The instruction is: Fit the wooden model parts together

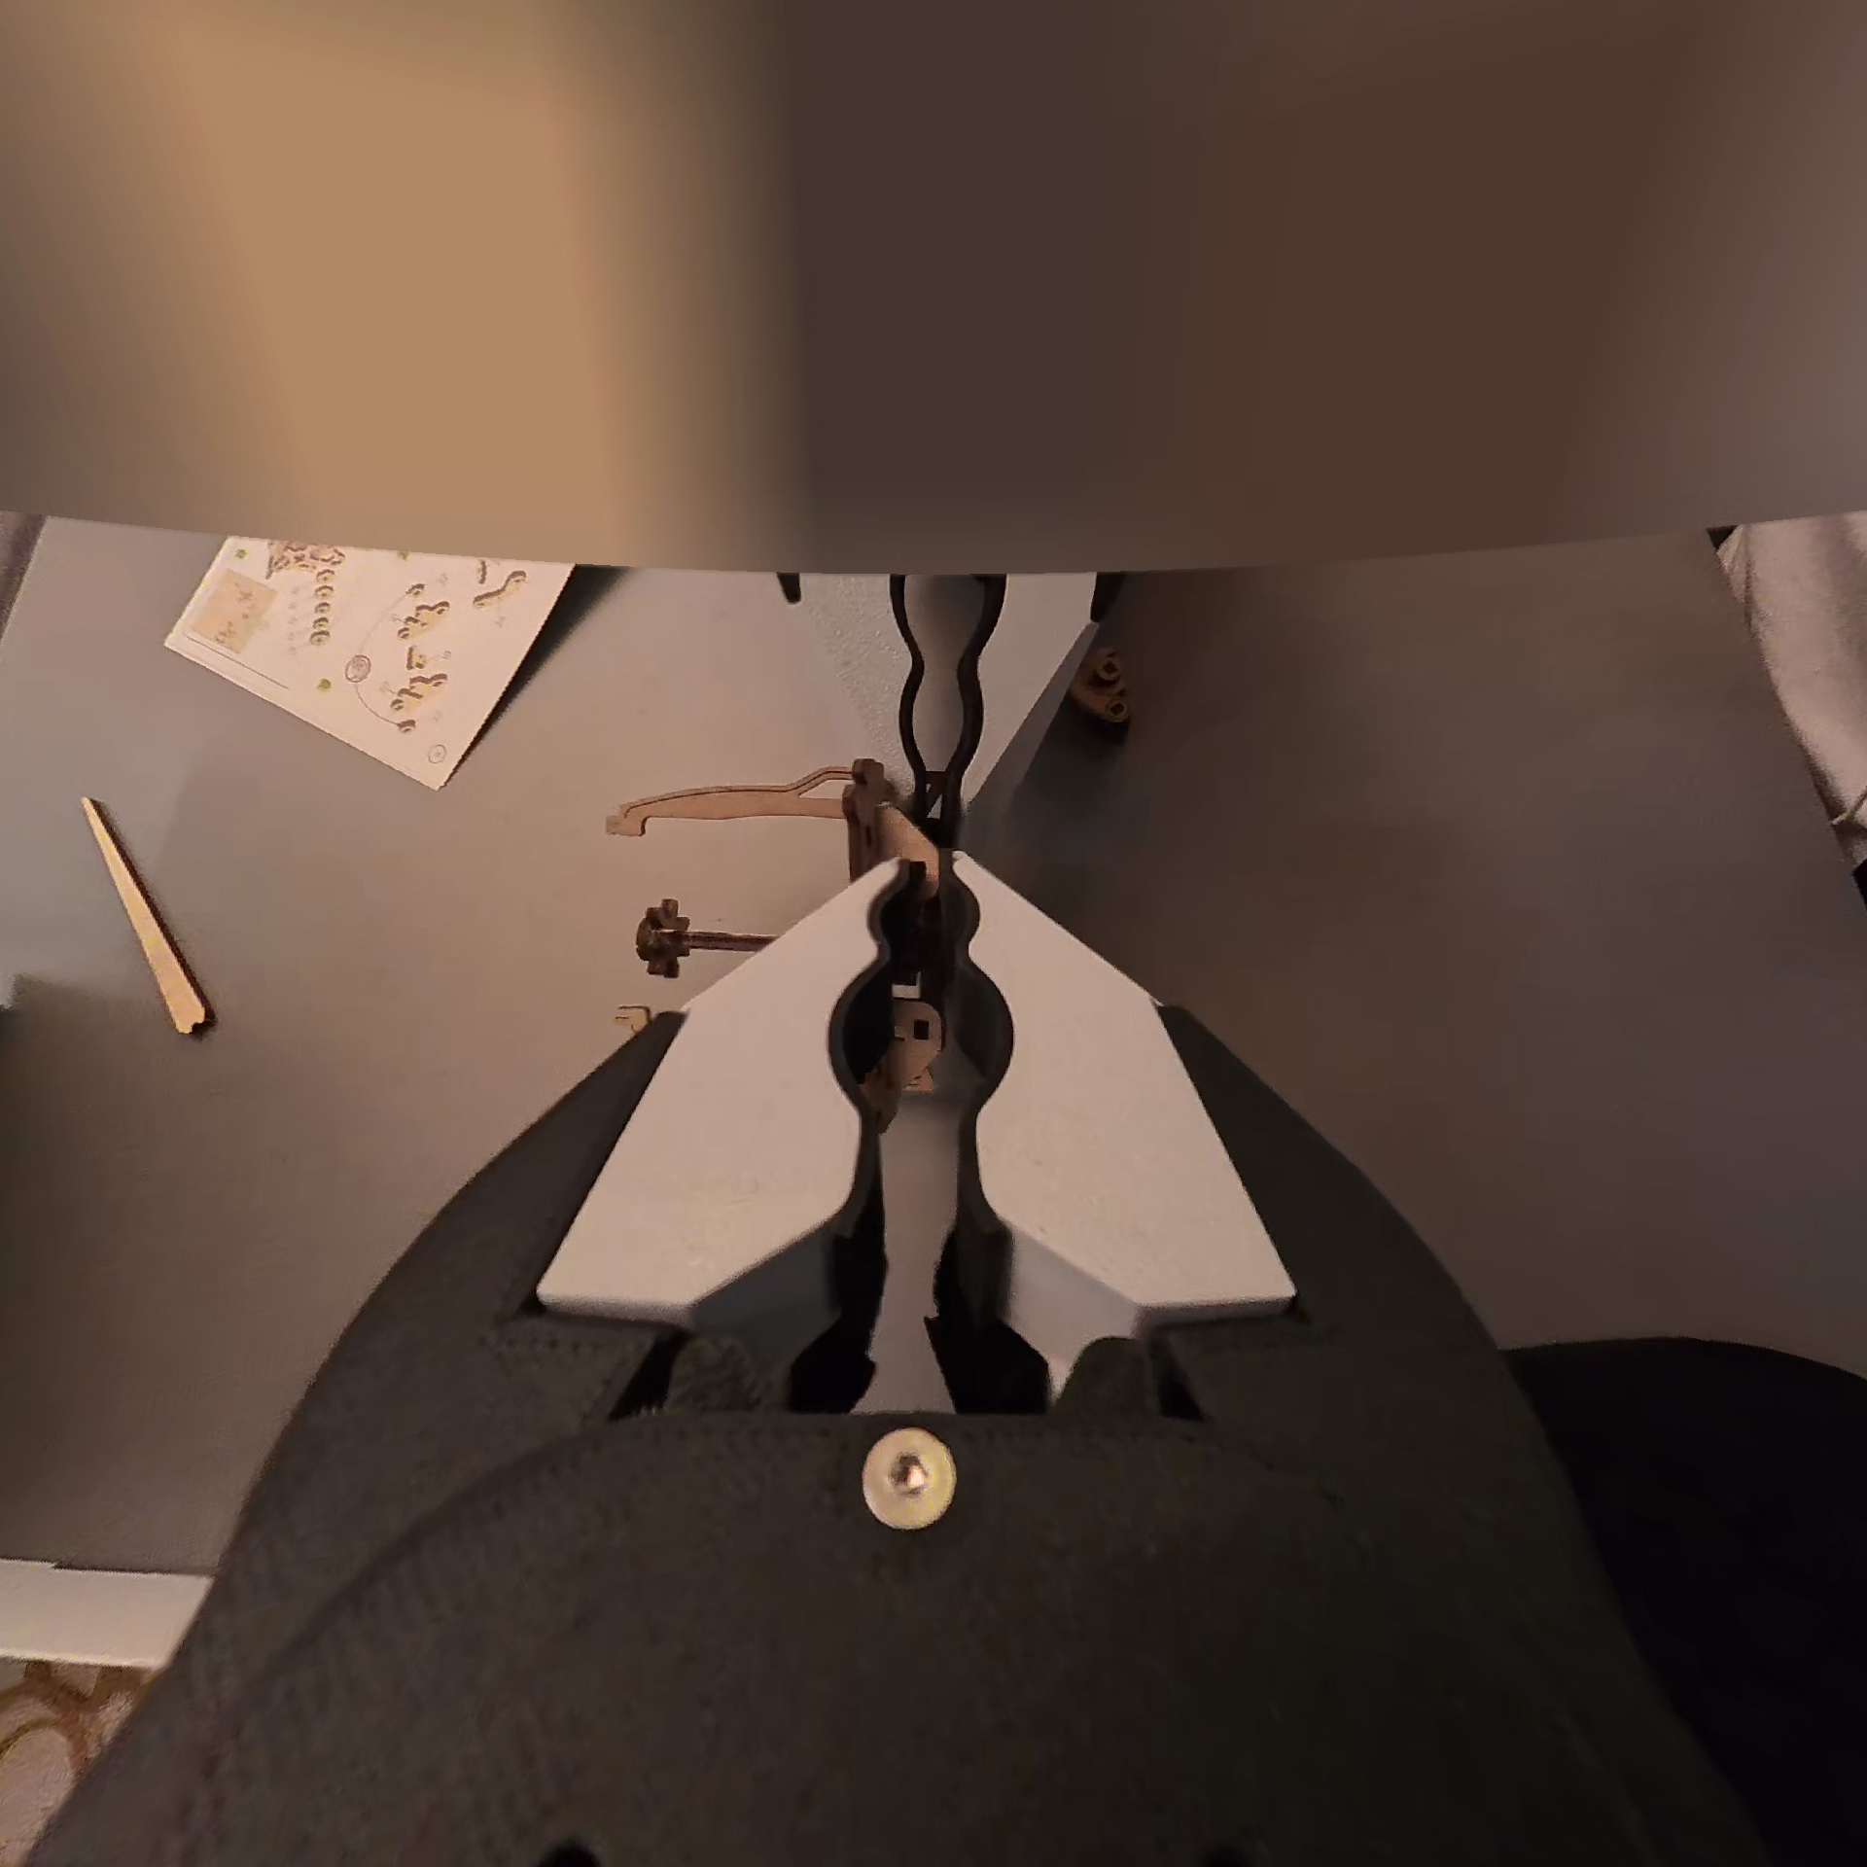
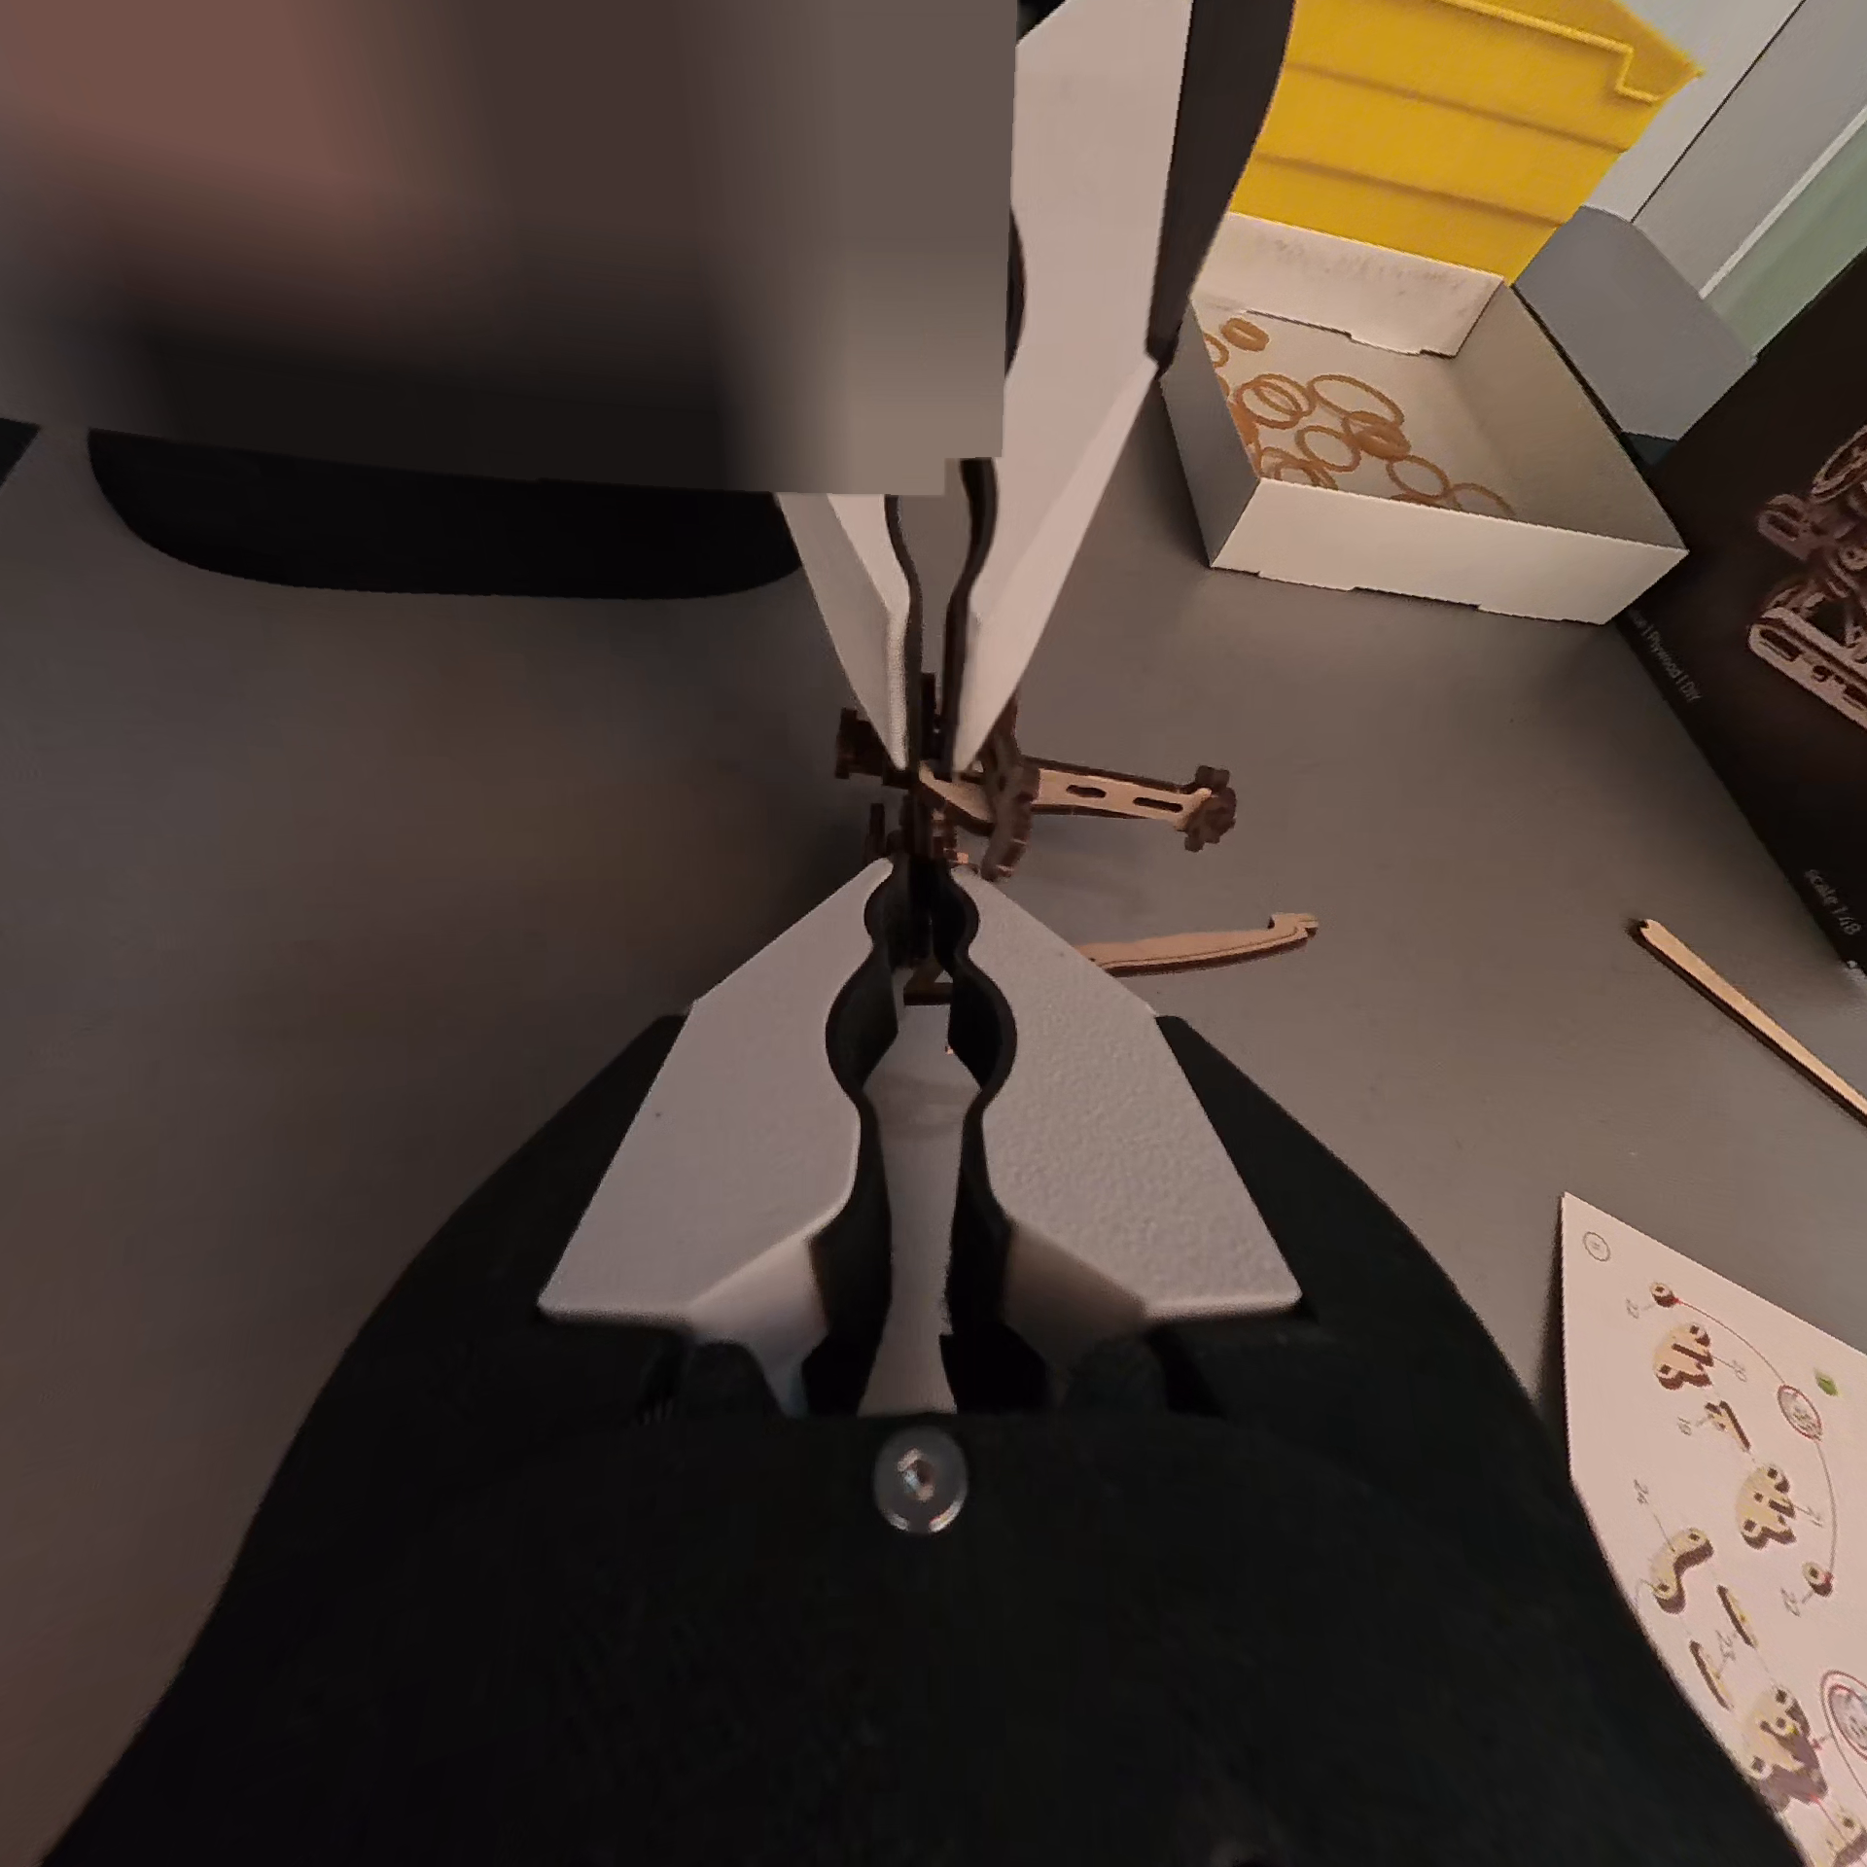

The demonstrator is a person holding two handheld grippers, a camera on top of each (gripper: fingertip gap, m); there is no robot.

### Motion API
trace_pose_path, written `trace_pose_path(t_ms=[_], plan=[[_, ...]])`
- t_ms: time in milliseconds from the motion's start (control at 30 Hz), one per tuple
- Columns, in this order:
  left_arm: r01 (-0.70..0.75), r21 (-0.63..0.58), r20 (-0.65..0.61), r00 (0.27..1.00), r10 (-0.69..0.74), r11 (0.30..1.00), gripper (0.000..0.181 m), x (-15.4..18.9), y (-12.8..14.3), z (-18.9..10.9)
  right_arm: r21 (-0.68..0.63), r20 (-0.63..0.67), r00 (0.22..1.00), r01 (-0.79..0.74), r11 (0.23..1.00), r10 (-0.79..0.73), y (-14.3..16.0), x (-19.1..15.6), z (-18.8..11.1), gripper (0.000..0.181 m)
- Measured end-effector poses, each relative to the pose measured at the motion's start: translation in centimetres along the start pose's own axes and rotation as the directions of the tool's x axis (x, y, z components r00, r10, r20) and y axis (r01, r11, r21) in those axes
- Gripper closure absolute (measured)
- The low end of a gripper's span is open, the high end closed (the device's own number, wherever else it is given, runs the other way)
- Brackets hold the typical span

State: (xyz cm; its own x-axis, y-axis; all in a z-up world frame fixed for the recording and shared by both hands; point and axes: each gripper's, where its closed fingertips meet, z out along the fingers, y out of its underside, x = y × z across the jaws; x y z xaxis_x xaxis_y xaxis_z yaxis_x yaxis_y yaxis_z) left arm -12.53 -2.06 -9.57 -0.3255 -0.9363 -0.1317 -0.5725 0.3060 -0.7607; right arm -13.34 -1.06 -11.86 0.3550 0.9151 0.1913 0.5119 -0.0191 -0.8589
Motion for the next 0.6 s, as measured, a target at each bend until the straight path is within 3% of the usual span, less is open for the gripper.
trace_pose_path(t_ms=[200,400,533,600], plan=[[-0.004,0.023,-0.009,1.000,0.004,1.000,0.181,0.4,-0.3,-0.1,0.002,0.000,1.000,-0.006,1.000,0.006,0.0,0.1,0.0,0.179],[0.072,0.154,0.031,0.996,-0.078,0.985,0.174,-1.6,-2.0,-2.0,-0.002,-0.006,1.000,0.012,1.000,-0.012,0.0,0.0,0.0,0.179],[0.226,0.164,-0.104,0.972,-0.211,0.960,0.164,-1.8,-1.8,-1.6,-0.004,-0.007,1.000,0.014,1.000,-0.014,0.0,0.0,0.0,0.179],[0.239,0.148,-0.114,0.968,-0.224,0.960,0.164,-1.8,-1.3,-1.0,-0.004,-0.009,1.000,0.017,1.000,-0.017,0.0,0.0,0.0,0.179]])
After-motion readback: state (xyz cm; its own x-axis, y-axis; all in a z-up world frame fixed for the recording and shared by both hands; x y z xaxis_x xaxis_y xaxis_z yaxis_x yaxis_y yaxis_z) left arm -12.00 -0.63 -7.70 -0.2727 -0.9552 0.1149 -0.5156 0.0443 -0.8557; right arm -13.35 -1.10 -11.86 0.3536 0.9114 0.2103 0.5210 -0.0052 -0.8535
